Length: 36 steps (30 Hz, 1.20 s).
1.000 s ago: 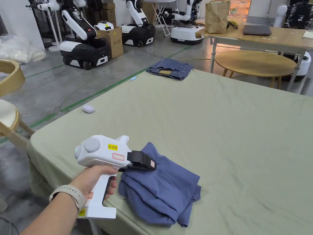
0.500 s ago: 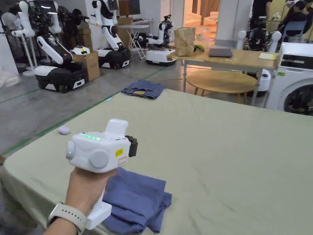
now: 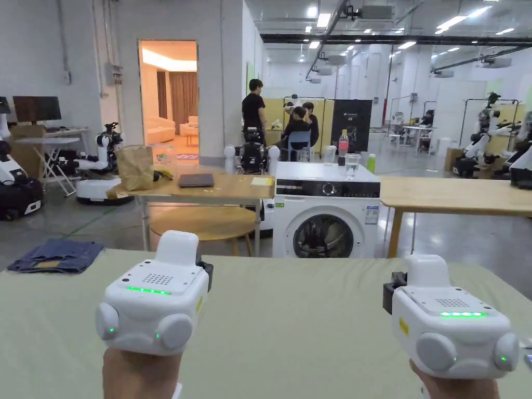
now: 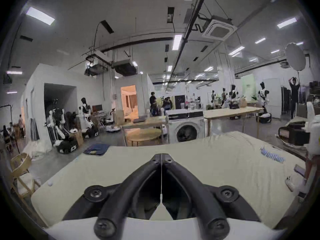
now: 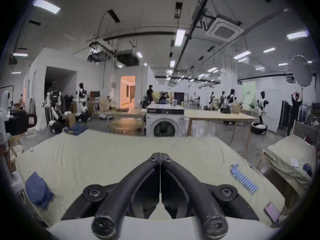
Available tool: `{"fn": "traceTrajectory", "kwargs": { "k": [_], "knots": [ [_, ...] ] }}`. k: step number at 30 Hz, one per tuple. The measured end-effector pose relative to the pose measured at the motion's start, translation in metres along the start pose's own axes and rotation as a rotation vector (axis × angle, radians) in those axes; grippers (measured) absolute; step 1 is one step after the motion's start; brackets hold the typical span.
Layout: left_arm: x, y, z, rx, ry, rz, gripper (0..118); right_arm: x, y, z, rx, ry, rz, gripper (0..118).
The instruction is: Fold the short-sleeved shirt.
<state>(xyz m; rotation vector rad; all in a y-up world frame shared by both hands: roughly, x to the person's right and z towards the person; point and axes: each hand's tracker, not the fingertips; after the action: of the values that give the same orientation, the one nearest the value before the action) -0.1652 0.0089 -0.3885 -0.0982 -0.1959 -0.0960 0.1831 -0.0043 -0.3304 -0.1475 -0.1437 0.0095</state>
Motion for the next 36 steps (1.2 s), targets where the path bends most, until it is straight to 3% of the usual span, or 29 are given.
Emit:
{"fn": "traceTrajectory", "kwargs": {
  "k": [9,10,12,15,16,18,22,31,36],
  "knots": [
    [0.007,0.02,-0.011,0.014,-0.025,-0.002,0,0.006,0.021,0.007,0.063,-0.007,0.024,0],
    [0.006,0.02,-0.011,0.014,-0.028,-0.003,5,0.007,0.021,0.008,0.064,-0.003,0.017,2],
    [0.004,0.02,-0.011,0.007,-0.056,0.003,32,0.004,0.023,0.007,0.05,0.012,0.008,16],
    [0.004,0.02,-0.011,0.005,-0.051,-0.002,79,-0.001,0.022,0.007,0.044,0.023,0.021,56],
    [0.004,0.021,-0.011,0.01,-0.05,0.002,96,-0.002,0.021,0.005,0.043,0.025,0.031,75],
    [0.002,0.021,-0.01,0.018,-0.053,0.007,108,-0.006,0.021,0.006,0.049,0.029,0.042,97],
    [-0.001,0.024,-0.007,0.032,-0.044,0.005,108,-0.012,0.023,0.008,0.068,0.032,0.056,111],
    [-0.005,0.028,0.0,0.045,-0.042,0.03,108,-0.032,0.029,0.011,0.016,0.001,0.144,111],
    [-0.007,0.028,0.003,0.048,-0.047,0.04,108,-0.021,0.033,0.016,0.013,0.091,0.041,111]
  ]
}}
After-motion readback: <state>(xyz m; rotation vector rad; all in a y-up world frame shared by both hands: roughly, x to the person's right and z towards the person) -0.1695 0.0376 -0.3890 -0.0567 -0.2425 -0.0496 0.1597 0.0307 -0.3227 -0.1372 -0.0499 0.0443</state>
